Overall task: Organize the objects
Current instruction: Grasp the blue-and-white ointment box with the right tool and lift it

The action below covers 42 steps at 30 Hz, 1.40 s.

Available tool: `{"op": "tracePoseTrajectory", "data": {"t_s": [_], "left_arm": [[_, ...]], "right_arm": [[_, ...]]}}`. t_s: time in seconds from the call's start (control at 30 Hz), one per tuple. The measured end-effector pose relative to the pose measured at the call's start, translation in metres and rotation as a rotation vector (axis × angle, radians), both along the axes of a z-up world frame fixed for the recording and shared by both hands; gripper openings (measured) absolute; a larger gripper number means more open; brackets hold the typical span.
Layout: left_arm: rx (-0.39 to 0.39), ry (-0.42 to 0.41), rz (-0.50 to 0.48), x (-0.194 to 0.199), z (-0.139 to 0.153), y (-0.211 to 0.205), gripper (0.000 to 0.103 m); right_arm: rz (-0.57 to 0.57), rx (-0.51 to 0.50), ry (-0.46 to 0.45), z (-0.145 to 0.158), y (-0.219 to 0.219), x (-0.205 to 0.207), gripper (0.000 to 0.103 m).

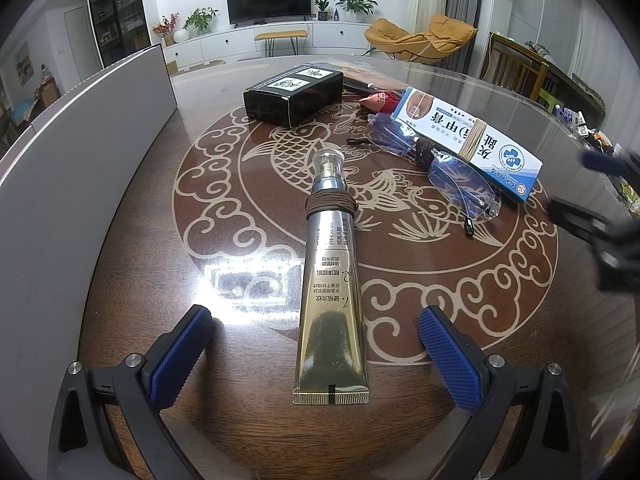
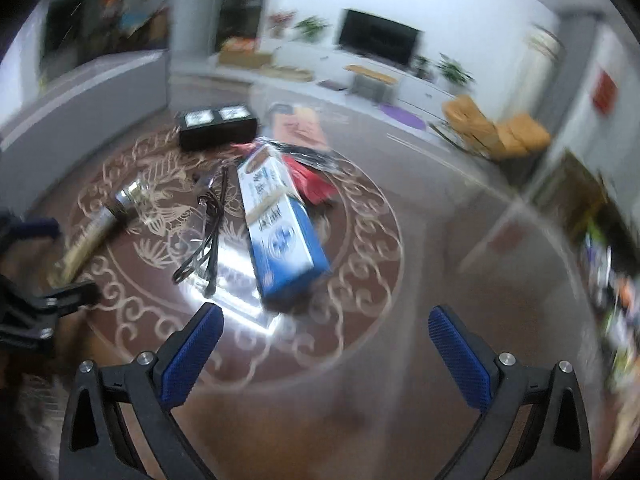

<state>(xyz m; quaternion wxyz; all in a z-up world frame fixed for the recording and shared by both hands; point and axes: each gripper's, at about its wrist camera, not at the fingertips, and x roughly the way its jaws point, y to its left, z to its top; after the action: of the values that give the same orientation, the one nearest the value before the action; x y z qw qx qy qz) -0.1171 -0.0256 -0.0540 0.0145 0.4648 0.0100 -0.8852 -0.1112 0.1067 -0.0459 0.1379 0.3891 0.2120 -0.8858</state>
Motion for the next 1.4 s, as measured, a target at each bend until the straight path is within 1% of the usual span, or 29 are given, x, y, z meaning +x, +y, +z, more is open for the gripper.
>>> {"op": "tracePoseTrajectory", "data": {"t_s": [0.03,0.1,0.17,0.23,0.27,0.3,0.33,0.37,0.43,0.53,0.6,0.67,0.73,0.77,0.8,0.83,0.93,1.0,1.17,1.23,1.27,1.33,1.4], "left_arm": [[0.0,0.0,0.0,0.0,0.0,0.0,0.103],[0.0,0.0,0.0,0.0,0.0,0.0,0.103],[0.0,0.0,0.0,0.0,0.0,0.0,0.103],[0.0,0.0,0.0,0.0,0.0,0.0,0.103],[0.0,0.0,0.0,0.0,-0.001,0.0,0.103],[0.0,0.0,0.0,0.0,-0.001,0.0,0.103],[0.0,0.0,0.0,0.0,0.0,0.0,0.103],[0.0,0.0,0.0,-0.001,-0.001,0.0,0.103],[0.0,0.0,0.0,-0.001,-0.001,0.0,0.103],[0.0,0.0,0.0,-0.001,-0.001,0.0,0.103],[0.0,0.0,0.0,-0.001,-0.001,0.0,0.103],[0.0,0.0,0.0,-0.001,-0.001,0.0,0.103],[0.0,0.0,0.0,-0.001,-0.001,0.0,0.103],[0.0,0.0,0.0,-0.001,-0.001,0.0,0.103],[0.0,0.0,0.0,-0.001,-0.001,0.0,0.103],[0.0,0.0,0.0,-0.001,-0.001,0.0,0.103],[-0.001,0.0,0.0,-0.001,-0.001,0.0,0.103],[-0.001,0.001,0.001,-0.001,-0.001,0.0,0.103],[-0.001,0.001,0.001,-0.001,-0.001,0.0,0.103],[-0.001,0.001,0.001,-0.001,-0.001,0.0,0.103],[-0.001,0.0,0.001,-0.001,-0.001,0.0,0.103],[-0.001,0.001,0.001,-0.001,-0.001,0.0,0.103],[-0.001,0.001,0.001,-0.001,-0.001,0.0,0.103]], "right_arm": [[0.033,0.032,-0.016,-0.003,-0.008,-0.008,0.091],[0.094,0.107,-0.045,-0.012,-0.027,-0.023,0.086],[0.148,0.186,-0.051,-0.024,-0.046,-0.034,0.079],[0.172,0.223,-0.052,-0.03,-0.056,-0.041,0.072],[0.181,0.21,-0.063,-0.03,-0.057,-0.044,0.061],[0.177,0.189,-0.09,-0.029,-0.057,-0.047,0.047],[0.161,0.154,-0.12,-0.027,-0.054,-0.049,0.046],[0.149,0.113,-0.14,-0.024,-0.049,-0.048,0.046],[0.092,-0.009,-0.203,-0.021,-0.03,-0.042,0.046],[0.009,-0.166,-0.293,-0.025,0.006,-0.022,0.046],[-0.034,-0.243,-0.334,-0.027,0.028,-0.001,0.046],[-0.066,-0.289,-0.352,-0.027,0.043,0.021,0.046],[-0.077,-0.303,-0.347,-0.028,0.047,0.036,0.048],[-0.079,-0.299,-0.332,-0.028,0.048,0.044,0.051],[-0.075,-0.284,-0.316,-0.028,0.046,0.047,0.062],[-0.069,-0.266,-0.301,-0.029,0.043,0.047,0.07],[-0.039,-0.218,-0.253,-0.03,0.031,0.043,0.071],[-0.038,-0.203,-0.238,-0.033,0.024,0.034,0.071],[-0.044,-0.202,-0.192,-0.037,0.021,0.031,0.084],[-0.047,-0.204,-0.184,-0.039,0.021,0.033,0.094],[-0.051,-0.206,-0.178,-0.04,0.022,0.034,0.096],[-0.058,-0.211,-0.17,-0.042,0.023,0.034,0.102],[-0.063,-0.213,-0.169,-0.043,0.023,0.034,0.103]]}}
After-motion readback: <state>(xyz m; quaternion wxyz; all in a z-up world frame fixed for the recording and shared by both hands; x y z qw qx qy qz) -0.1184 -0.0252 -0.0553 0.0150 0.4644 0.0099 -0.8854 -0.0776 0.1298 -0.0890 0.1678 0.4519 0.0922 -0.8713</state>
